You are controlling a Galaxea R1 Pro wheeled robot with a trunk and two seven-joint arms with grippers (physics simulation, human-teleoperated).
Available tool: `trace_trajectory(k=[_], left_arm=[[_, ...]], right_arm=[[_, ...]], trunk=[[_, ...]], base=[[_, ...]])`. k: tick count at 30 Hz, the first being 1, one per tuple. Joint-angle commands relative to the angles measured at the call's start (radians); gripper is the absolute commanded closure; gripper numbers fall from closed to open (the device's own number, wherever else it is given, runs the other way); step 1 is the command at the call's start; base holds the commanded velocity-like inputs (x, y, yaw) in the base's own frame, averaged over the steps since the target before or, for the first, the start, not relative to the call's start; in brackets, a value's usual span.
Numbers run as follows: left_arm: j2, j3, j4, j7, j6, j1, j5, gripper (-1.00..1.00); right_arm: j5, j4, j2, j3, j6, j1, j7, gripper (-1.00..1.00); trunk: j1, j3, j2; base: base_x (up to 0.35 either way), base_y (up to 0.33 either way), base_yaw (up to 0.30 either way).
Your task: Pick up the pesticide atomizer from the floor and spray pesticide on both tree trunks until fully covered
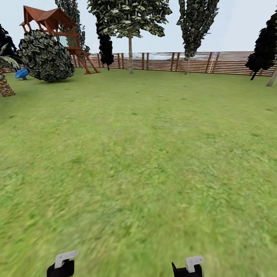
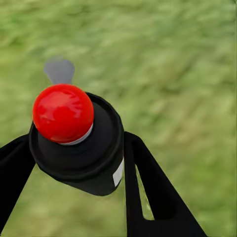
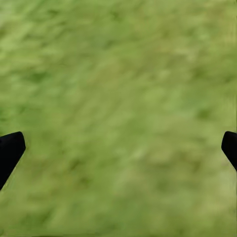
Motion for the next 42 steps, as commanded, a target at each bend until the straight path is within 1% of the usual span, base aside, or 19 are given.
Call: trace_trajectory(k=[1,5,15,18,23,24,25,26,27,28,29,30,32,34,35,37,40,42], left_arm=[[0.0,-0.002,0.001,-0.001,-0.003,-0.001,0.005,1.0],[0.0,-0.002,0.001,-0.001,-0.003,-0.001,0.005,1.0],[0.002,-0.002,0.001,-0.001,-0.003,-0.001,0.01,1.0],[0.002,-0.002,0.001,-0.001,-0.003,-0.001,0.01,1.0],[0.002,-0.002,0.001,-0.001,-0.003,-0.001,0.01,1.0],[0.002,-0.002,0.001,-0.001,-0.003,-0.001,0.01,1.0],[0.002,-0.002,0.001,-0.001,-0.003,-0.001,0.01,1.0],[0.002,-0.002,0.001,-0.001,-0.003,-0.001,0.01,1.0],[0.002,-0.002,0.001,-0.001,-0.003,-0.001,0.01,1.0],[0.002,-0.002,0.001,-0.001,-0.003,-0.001,0.01,1.0],[0.002,-0.002,0.001,-0.001,-0.003,-0.001,0.01,1.0],[0.002,-0.002,0.001,-0.001,-0.003,-0.001,0.01,1.0],[0.002,-0.002,0.001,-0.001,-0.003,-0.001,0.01,1.0],[0.002,-0.002,0.001,-0.001,-0.003,-0.001,0.01,1.0],[0.002,-0.002,0.001,-0.001,-0.003,-0.001,0.01,1.0],[0.002,-0.002,0.001,-0.001,-0.003,-0.001,0.01,1.0],[0.002,-0.002,0.001,-0.001,-0.003,-0.001,0.01,1.0],[0.002,-0.002,0.001,-0.001,-0.003,-0.001,0.01,1.0]], right_arm=[[0.002,0.01,0.001,-0.009,-0.002,0.0,0.009,-1.0],[0.002,0.03,0.001,-0.008,0.001,0.0,0.009,-1.0],[0.002,0.034,0.004,-0.008,0.002,0.006,0.01,-1.0],[0.002,0.066,0.005,-0.007,0.002,0.006,0.01,-1.0],[-0.002,0.072,0.006,-0.002,0.001,0.006,0.01,-1.0],[-0.022,0.072,0.005,0.001,0.002,0.006,0.01,-1.0],[-0.073,0.072,0.003,0.017,0.002,0.006,0.01,-1.0],[-0.126,0.071,0.002,0.043,0.002,0.006,0.01,-1.0],[-0.246,0.071,-0.001,0.123,0.002,0.006,0.011,-1.0],[-0.369,0.072,-0.006,0.223,0.002,0.006,0.01,-1.0],[-0.499,0.072,-0.009,0.335,0.001,0.006,0.01,-1.0],[-0.566,0.073,-0.01,0.393,0.001,0.006,0.011,-1.0],[-0.657,0.074,-0.012,0.467,0.0,0.006,0.01,-1.0],[-0.687,0.077,-0.012,0.491,0.001,0.006,0.01,-1.0],[-0.695,0.079,-0.012,0.497,0.002,0.006,0.01,-1.0],[-0.7,0.11,-0.015,0.502,0.003,0.006,0.01,-1.0],[-0.702,0.169,-0.027,0.504,0.002,0.006,0.009,-1.0],[-0.702,0.182,-0.032,0.504,0.002,0.006,0.009,-1.0]], trunk=[[0.0,-0.001,0.0],[0.0,-0.001,0.0],[0.0,-0.001,0.0],[0.0,-0.001,0.0],[0.0,-0.001,0.0],[0.0,-0.001,0.0],[0.0,-0.001,0.0],[0.0,-0.001,0.0],[0.0,-0.001,0.0],[0.0,-0.001,0.0],[0.0,-0.001,0.0],[0.0,-0.001,0.0],[0.0,-0.001,0.0],[0.0,-0.001,0.0],[0.0,-0.001,0.0],[0.0,-0.001,0.0],[0.0,-0.001,0.0],[0.0,-0.001,0.0]], base=[[0.339,0.0,0.0],[0.339,0.0,0.0],[0.335,0.0,0.0],[0.323,0.0,0.0],[0.313,0.0,0.0],[0.307,0.0,0.0],[0.306,0.0,0.0],[0.306,0.0,0.0],[0.306,0.0,0.0],[0.305,0.0,0.0],[0.304,0.0,0.0],[0.303,0.0,0.0],[0.3,0.0,0.0],[0.297,0.0,0.0],[0.296,0.0,0.0],[0.295,0.0,0.0],[0.295,0.0,0.0],[0.295,0.0,0.0]])
